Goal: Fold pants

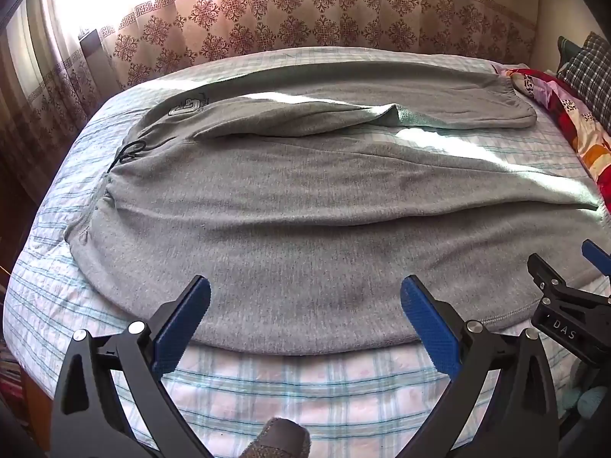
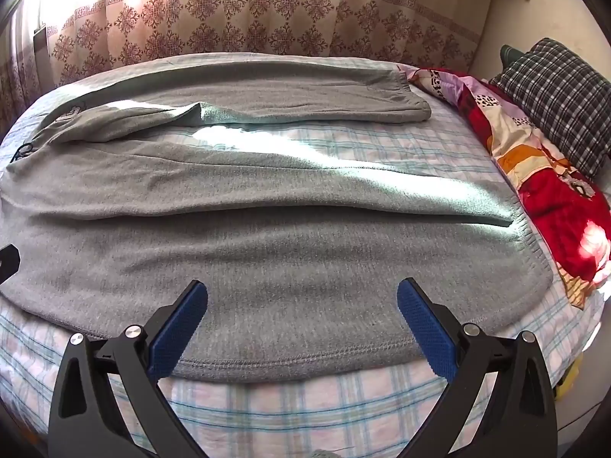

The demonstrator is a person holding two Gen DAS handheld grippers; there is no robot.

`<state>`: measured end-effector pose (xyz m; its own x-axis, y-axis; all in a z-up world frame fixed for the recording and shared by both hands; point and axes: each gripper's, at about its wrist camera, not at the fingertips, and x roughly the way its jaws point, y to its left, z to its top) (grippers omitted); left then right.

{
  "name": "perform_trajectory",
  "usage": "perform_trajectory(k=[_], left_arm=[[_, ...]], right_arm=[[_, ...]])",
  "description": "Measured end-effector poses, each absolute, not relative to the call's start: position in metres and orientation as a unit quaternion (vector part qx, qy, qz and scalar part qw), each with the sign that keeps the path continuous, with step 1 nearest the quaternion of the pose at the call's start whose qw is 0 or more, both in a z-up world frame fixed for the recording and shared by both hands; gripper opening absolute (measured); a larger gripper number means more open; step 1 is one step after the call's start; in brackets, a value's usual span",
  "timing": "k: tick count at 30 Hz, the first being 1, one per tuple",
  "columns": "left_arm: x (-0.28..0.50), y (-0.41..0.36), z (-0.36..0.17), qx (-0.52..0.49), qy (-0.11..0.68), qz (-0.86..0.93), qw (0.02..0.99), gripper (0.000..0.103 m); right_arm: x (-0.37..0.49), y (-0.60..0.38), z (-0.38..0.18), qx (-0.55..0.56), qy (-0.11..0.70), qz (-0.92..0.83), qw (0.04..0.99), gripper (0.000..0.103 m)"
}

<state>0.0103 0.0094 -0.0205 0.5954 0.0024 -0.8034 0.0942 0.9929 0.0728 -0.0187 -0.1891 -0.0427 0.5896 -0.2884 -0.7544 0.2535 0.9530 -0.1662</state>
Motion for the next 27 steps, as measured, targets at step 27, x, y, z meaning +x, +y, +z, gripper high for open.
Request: perform_trajectory(k=[27], left_arm=[[0.035,0.034,-0.094,0.053,0.526,0.008,0.849,0.101]], right_arm=[[-0.01,-0.195,-0.069,-0.014,0.461,-0.156,0.873,0.098]])
